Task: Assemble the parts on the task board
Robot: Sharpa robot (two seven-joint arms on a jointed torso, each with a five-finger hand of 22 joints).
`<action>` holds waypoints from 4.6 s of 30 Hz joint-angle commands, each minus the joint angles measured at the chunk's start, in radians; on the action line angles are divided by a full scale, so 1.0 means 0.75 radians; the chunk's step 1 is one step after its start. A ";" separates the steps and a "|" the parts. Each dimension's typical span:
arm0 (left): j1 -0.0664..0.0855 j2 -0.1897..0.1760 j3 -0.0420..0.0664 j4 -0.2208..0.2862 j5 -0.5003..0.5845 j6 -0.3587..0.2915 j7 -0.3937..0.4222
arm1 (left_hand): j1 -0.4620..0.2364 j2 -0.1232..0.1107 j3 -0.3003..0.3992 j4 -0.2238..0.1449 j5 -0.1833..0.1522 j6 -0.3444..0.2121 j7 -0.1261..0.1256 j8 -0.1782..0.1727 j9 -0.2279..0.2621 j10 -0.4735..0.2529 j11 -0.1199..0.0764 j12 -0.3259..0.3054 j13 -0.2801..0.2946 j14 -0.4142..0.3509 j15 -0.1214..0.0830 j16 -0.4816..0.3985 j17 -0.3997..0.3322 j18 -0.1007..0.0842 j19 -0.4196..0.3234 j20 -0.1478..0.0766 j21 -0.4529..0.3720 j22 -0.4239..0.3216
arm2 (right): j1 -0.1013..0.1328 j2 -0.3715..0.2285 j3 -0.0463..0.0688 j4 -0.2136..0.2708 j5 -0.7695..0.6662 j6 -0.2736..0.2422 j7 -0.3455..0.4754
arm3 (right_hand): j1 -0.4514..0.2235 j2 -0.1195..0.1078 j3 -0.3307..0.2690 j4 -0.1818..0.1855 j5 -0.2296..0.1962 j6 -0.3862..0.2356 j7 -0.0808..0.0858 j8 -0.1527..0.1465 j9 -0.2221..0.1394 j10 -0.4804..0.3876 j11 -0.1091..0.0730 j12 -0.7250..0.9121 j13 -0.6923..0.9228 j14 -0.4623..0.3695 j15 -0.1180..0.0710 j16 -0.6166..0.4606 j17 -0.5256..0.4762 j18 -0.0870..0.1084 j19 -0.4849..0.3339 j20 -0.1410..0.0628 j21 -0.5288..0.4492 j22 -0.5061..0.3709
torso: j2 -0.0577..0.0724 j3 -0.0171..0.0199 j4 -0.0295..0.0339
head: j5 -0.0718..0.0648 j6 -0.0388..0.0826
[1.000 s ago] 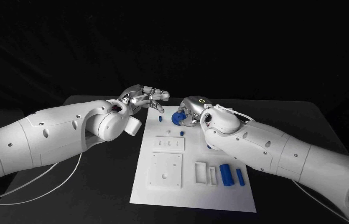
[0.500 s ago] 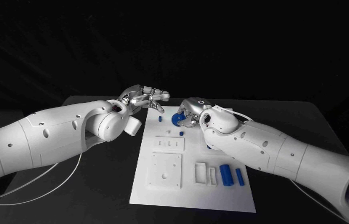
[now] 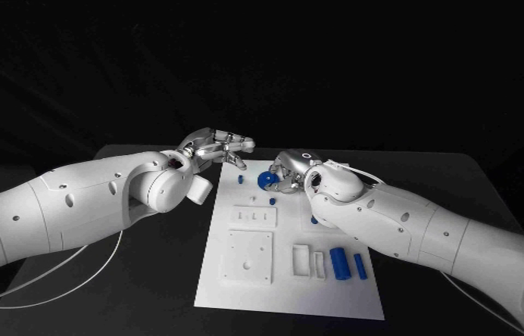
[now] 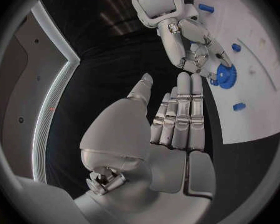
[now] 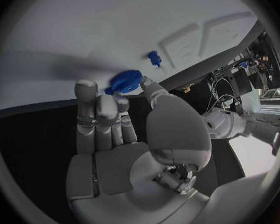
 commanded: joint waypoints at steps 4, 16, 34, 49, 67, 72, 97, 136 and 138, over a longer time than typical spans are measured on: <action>0.001 0.000 0.001 -0.005 -0.002 0.017 0.011 | -0.002 0.013 -0.004 -0.005 -0.002 -0.007 -0.001 -0.001 0.001 -0.007 0.000 0.001 0.001 0.004 -0.001 -0.003 0.000 0.015 -0.001 -0.001 0.009 -0.001 | -0.005 -0.044 0.001 0.045 0.017 -0.075 0.012 | 0.013 -0.008 -0.011 0.003 0.018 0.005 -0.007 0.001 -0.002 0.004 0.000 0.009 0.001 0.001 0.009 0.004 0.002 0.025 0.069 0.007 0.002 0.068 | 0.000 0.0015 -0.0017 | -0.001 0.004; 0.001 -0.005 0.001 -0.018 -0.002 0.015 0.016 | -0.002 0.013 -0.004 -0.005 -0.002 -0.007 -0.001 -0.001 0.001 -0.007 0.000 0.001 0.001 0.004 -0.001 -0.003 -0.001 0.015 -0.001 -0.001 0.009 -0.001 | -0.012 -0.218 0.119 0.169 0.163 -0.202 0.111 | 0.062 -0.008 0.025 -0.059 0.081 0.018 -0.007 -0.001 -0.003 0.011 -0.002 0.014 0.004 0.001 0.007 0.006 -0.002 0.025 0.069 0.005 0.046 0.078 | -0.009 0.0041 -0.0090 | -0.006 0.017; -0.004 -0.022 0.000 -0.021 -0.001 0.032 0.015 | -0.006 0.028 -0.008 -0.004 -0.002 0.032 -0.012 0.000 0.003 0.110 -0.028 0.004 0.002 0.008 -0.016 -0.004 0.002 0.003 0.002 -0.015 0.010 -0.003 | -0.046 -0.504 0.244 0.082 0.572 -0.060 0.568 | 0.156 0.101 -0.104 -0.370 0.307 0.045 -0.005 -0.001 -0.003 -0.003 -0.005 0.004 0.007 -0.004 0.005 -0.005 0.003 0.022 0.061 0.004 0.023 0.090 | -0.028 0.0258 -0.0498 | -0.017 0.017; -0.011 -0.020 0.000 -0.029 -0.002 0.046 0.012 | -0.004 0.033 -0.007 0.002 -0.003 0.035 -0.019 -0.001 0.003 0.183 -0.047 0.012 0.003 0.010 -0.026 -0.005 0.006 -0.009 0.006 -0.027 0.007 -0.003 | -0.082 -0.491 0.247 -0.059 0.609 0.043 0.610 | 0.147 0.121 -0.094 -0.426 0.310 0.048 -0.003 0.000 -0.003 -0.006 -0.005 0.002 0.007 -0.004 0.005 -0.010 0.004 0.019 0.061 0.004 0.022 0.093 | -0.025 0.0206 -0.0433 | -0.032 0.010; -0.015 -0.018 0.000 -0.032 -0.010 0.061 0.008 | -0.003 0.034 -0.007 0.003 -0.003 0.034 -0.020 -0.001 0.003 0.191 -0.049 0.011 0.003 0.011 -0.028 -0.005 0.008 -0.011 0.007 -0.029 0.006 -0.002 | -0.149 -0.395 0.246 -0.172 0.592 0.101 0.616 | 0.144 0.133 -0.108 -0.439 0.308 0.039 -0.001 -0.001 -0.004 -0.011 -0.003 0.003 0.009 -0.006 0.007 -0.013 0.004 0.019 0.058 0.005 0.017 0.093 | -0.026 0.0183 -0.0431 | -0.028 -0.001; -0.015 -0.018 0.000 -0.033 -0.012 0.064 0.007 | -0.003 0.034 -0.007 0.003 -0.003 0.034 -0.020 -0.001 0.003 0.191 -0.049 0.011 0.003 0.011 -0.028 -0.005 0.008 -0.011 0.007 -0.029 0.006 -0.002 | -0.155 -0.383 0.246 -0.188 0.589 0.102 0.618 | 0.142 0.135 -0.113 -0.442 0.311 0.035 0.000 0.000 -0.003 -0.012 -0.002 0.004 0.010 -0.006 0.007 -0.012 0.005 0.021 0.058 0.005 0.017 0.093 | -0.026 0.0185 -0.0429 | -0.027 -0.004; -0.015 -0.014 0.000 -0.036 -0.019 0.076 0.003 | 0.001 0.034 -0.007 0.002 -0.003 0.034 -0.020 -0.001 0.003 0.190 -0.048 0.010 0.003 0.010 -0.028 -0.004 0.013 -0.012 0.007 -0.030 0.005 0.002 | -0.161 -0.312 0.244 -0.250 0.604 0.053 0.596 | 0.129 0.151 -0.145 -0.407 0.286 0.030 0.000 0.000 -0.003 -0.010 -0.001 0.010 0.015 -0.005 0.008 -0.008 0.011 0.027 0.062 0.007 0.019 0.093 | -0.026 0.0166 -0.0445 | -0.022 -0.014; -0.015 -0.010 0.000 -0.040 -0.019 0.086 -0.003 | -0.001 0.037 -0.009 0.003 -0.005 0.034 -0.019 -0.001 0.003 0.180 -0.045 0.008 0.003 0.010 -0.026 -0.006 0.015 -0.011 0.006 -0.029 0.003 0.007 | -0.162 -0.278 0.240 -0.264 0.604 0.085 0.588 | 0.115 0.184 -0.063 -0.399 0.188 0.125 -0.023 0.001 0.003 -0.007 -0.014 0.021 0.028 -0.004 -0.001 -0.005 0.015 0.015 0.060 -0.002 0.027 0.095 | -0.028 0.0218 -0.0445 | -0.018 -0.023; -0.015 -0.011 0.000 -0.039 -0.019 0.086 -0.003 | -0.001 0.037 -0.009 0.003 -0.005 0.034 -0.019 -0.001 0.003 0.180 -0.045 0.008 0.003 0.010 -0.026 -0.006 0.015 -0.011 0.006 -0.029 0.003 0.007 | -0.162 -0.277 0.240 -0.265 0.604 0.084 0.587 | 0.115 0.184 -0.063 -0.399 0.188 0.126 -0.023 0.001 0.003 -0.007 -0.014 0.021 0.029 -0.004 -0.001 -0.005 0.015 0.015 0.060 -0.002 0.027 0.095 | -0.028 0.0216 -0.0444 | -0.018 -0.023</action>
